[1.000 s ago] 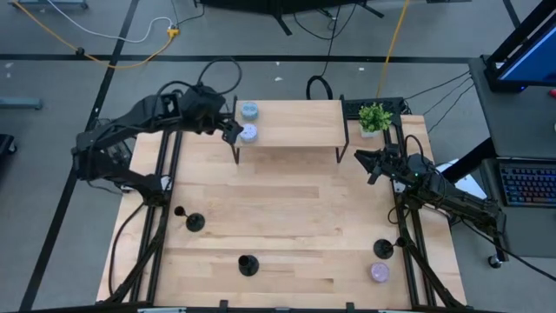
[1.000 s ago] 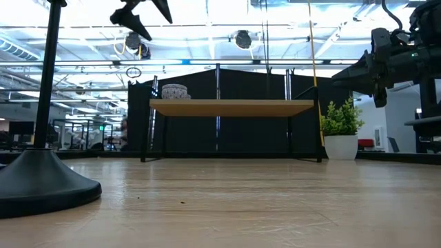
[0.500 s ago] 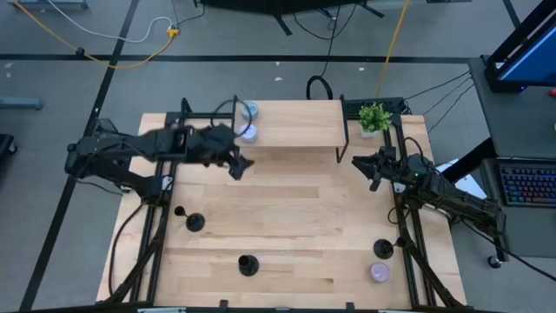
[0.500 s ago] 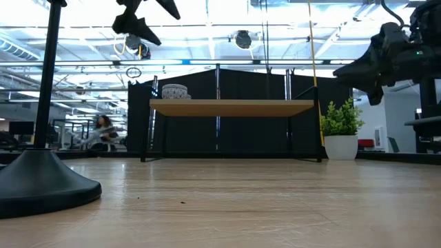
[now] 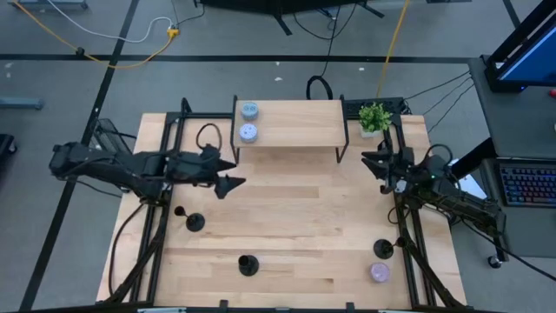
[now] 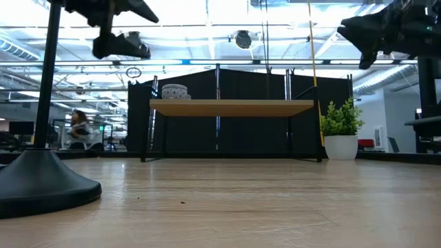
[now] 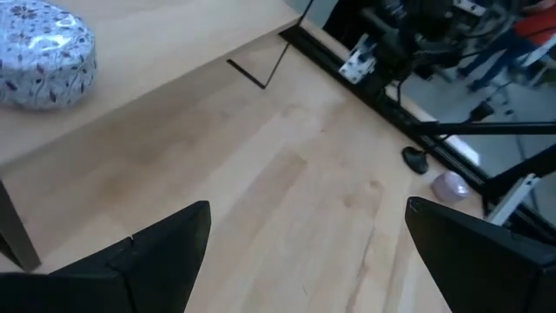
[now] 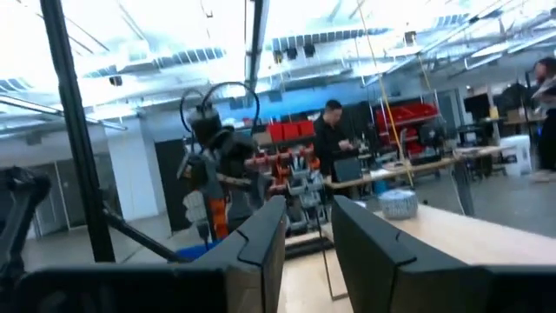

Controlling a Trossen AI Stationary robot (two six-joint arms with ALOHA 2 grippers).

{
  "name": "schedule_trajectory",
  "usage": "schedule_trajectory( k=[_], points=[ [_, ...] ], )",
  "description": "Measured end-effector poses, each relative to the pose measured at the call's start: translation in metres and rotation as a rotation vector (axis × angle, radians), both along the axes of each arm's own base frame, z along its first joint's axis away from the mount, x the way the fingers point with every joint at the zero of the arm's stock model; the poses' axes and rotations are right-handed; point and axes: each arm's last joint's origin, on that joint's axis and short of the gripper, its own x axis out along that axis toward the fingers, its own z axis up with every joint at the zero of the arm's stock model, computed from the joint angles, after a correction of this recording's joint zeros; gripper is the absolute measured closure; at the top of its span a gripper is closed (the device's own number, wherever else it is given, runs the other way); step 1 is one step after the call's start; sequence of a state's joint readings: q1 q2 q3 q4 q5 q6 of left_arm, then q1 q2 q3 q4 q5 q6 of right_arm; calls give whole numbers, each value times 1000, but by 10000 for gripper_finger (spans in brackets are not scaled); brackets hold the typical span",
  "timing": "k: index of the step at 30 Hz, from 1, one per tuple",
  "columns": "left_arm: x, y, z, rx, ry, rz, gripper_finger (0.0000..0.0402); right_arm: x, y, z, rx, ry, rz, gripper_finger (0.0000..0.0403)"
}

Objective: Pick & Place candle stick holders
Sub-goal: Put the pink scented candle on the shelf

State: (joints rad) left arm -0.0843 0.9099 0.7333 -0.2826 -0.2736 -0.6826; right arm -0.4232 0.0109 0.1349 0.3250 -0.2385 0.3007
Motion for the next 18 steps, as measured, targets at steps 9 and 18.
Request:
schedule_trajectory(
  k=[9, 18],
  points=[
    [-39, -6, -17, 1, -104, -55, 9, 0, 0, 27, 43, 96, 0, 314],
    [-59, -4, -38, 16, -141, -76, 9, 5, -2, 89, 90, 302, 0, 314]
  ],
)
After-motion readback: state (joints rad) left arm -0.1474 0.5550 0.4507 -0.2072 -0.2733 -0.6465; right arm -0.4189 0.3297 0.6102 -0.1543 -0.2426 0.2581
